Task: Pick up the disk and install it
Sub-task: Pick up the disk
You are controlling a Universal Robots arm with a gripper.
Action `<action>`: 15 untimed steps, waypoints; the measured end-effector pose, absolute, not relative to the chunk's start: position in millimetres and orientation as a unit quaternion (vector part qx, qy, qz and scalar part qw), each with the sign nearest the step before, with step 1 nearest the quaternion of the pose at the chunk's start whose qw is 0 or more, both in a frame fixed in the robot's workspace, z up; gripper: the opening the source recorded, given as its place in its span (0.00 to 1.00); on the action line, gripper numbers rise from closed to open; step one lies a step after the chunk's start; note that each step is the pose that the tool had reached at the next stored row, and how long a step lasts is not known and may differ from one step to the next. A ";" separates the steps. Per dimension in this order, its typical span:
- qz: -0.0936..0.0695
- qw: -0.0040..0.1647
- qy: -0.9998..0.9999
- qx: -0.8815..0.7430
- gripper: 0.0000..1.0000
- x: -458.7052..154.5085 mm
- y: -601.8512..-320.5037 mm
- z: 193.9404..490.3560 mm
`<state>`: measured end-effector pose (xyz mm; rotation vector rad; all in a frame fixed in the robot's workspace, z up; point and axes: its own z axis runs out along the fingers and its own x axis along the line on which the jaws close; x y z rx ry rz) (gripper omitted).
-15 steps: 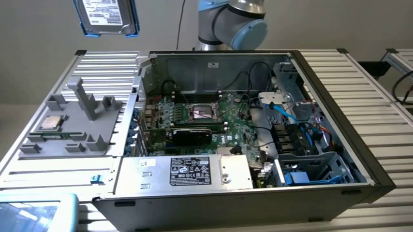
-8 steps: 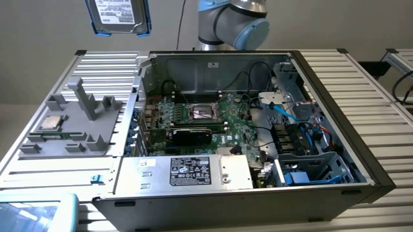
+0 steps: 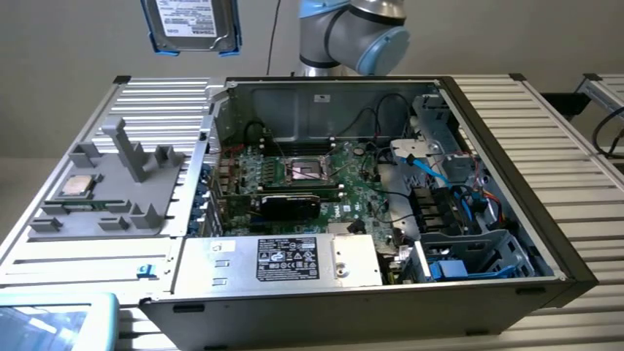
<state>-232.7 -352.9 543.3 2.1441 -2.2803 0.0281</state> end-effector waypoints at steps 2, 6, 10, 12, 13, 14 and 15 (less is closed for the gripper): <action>0.009 0.005 -0.728 0.685 0.37 -229.8 -356.3 543.5; 0.011 0.004 -0.728 0.685 0.37 -222.9 -361.3 543.7; 0.014 0.000 -0.729 0.685 0.37 -212.6 -363.7 543.7; 0.015 0.000 -0.729 0.685 0.37 -206.0 -364.5 543.7; 0.015 0.000 -0.729 0.685 0.37 -202.6 -364.9 543.7; 0.015 -0.001 -0.729 0.685 0.37 -199.4 -365.3 543.7; 0.015 -0.001 -0.729 0.685 0.37 -196.1 -365.9 543.7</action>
